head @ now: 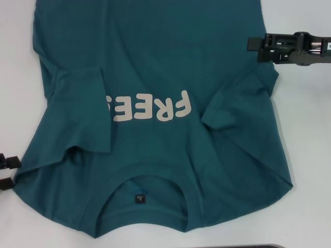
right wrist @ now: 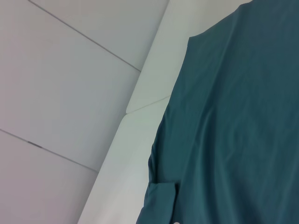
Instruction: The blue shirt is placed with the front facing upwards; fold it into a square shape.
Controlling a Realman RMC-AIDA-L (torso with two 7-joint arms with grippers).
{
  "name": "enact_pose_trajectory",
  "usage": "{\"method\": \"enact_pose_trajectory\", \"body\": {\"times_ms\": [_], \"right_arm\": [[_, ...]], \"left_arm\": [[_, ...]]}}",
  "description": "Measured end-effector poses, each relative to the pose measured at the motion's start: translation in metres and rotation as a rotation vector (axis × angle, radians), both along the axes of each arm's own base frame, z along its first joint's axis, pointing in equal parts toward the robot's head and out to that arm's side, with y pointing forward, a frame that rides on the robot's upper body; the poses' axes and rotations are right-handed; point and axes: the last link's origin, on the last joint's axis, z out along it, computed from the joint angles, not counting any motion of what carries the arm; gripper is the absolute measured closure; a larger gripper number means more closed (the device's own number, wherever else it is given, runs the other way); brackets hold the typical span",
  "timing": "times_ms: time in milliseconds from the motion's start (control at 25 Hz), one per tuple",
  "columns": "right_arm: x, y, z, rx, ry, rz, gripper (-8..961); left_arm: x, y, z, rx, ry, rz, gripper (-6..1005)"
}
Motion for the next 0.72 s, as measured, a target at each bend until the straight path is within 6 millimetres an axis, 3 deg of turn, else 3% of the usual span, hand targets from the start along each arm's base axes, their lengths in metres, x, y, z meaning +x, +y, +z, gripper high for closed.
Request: {"method": "enact_pose_trajectory", "body": {"times_ms": [520, 720], "right_arm": [[0.001, 0.000, 0.000, 0.001, -0.001, -0.002, 26], [0.002, -0.001, 0.000, 0.001, 0.000, -0.005, 26]], "left_arm": [[0.023, 0.001, -0.004, -0.025, -0.102, -0.096, 342], [0.009, 0.000, 0.012, 0.064, -0.047, -0.045, 342]]}}
